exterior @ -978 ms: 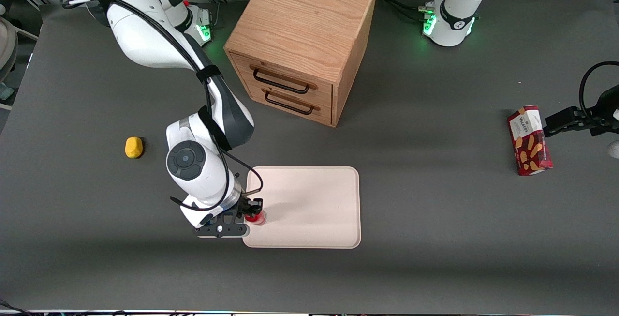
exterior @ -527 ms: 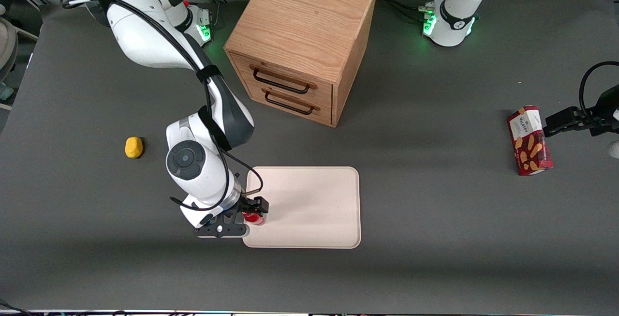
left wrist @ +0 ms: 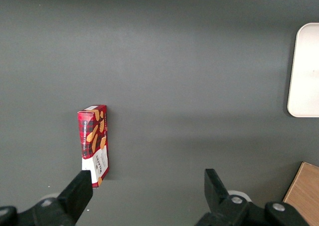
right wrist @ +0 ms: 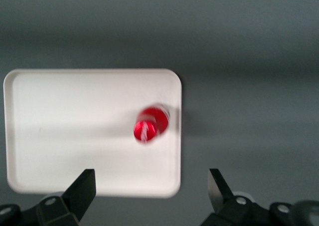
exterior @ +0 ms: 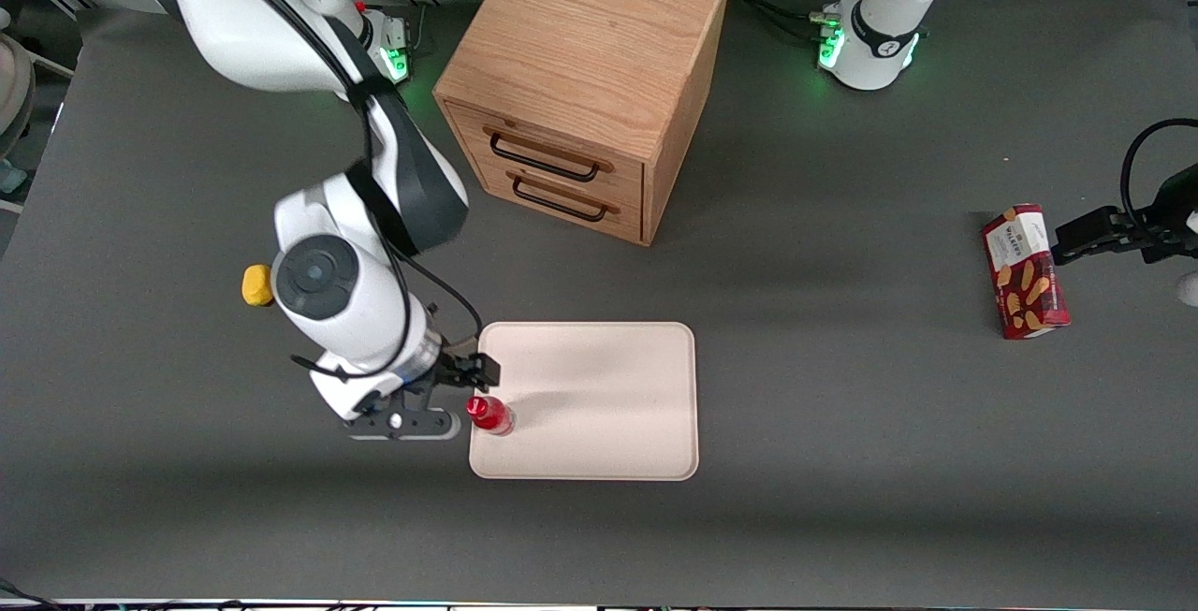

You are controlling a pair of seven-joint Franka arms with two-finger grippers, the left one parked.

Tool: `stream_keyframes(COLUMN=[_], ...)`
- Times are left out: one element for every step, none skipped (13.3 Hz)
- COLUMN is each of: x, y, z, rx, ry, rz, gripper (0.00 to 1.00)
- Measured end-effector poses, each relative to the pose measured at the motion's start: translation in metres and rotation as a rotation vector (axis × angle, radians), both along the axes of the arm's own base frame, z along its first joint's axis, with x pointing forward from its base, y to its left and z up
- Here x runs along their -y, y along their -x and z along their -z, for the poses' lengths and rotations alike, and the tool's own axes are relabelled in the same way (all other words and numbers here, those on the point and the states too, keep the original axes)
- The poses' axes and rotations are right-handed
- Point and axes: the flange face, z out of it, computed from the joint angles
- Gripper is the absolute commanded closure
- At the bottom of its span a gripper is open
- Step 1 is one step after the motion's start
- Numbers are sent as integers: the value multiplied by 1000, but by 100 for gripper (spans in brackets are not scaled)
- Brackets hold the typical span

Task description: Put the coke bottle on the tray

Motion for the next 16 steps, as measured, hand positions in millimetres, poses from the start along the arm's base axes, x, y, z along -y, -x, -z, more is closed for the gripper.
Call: stream_keyframes(x=[6, 12, 19, 24, 31, 39, 49, 62, 78, 98, 120, 142, 164, 185, 203, 219], y=[11, 22, 32, 42, 51, 58, 63, 67, 70, 74, 77, 80, 83, 85, 89, 93], z=[-27, -52, -74, -92, -108, -121, -133, -140, -144, -145, -146, -146, -147, -147, -147, -146], rx=[-18, -33, -48, -63, -74, -84, -94, -104, -114, -126, -138, -148, -152, -148, -140, -132], ry=[7, 13, 19, 25, 30, 34, 37, 40, 43, 45, 45, 45, 41, 36, 31, 28], rz=[2, 5, 8, 10, 14, 22, 32, 41, 41, 38, 32, 20, 4, -11, -24, -35], gripper=[0, 0, 0, 0, 0, 0, 0, 0, 0, 0, 0, 0, 0, 0, 0, 0])
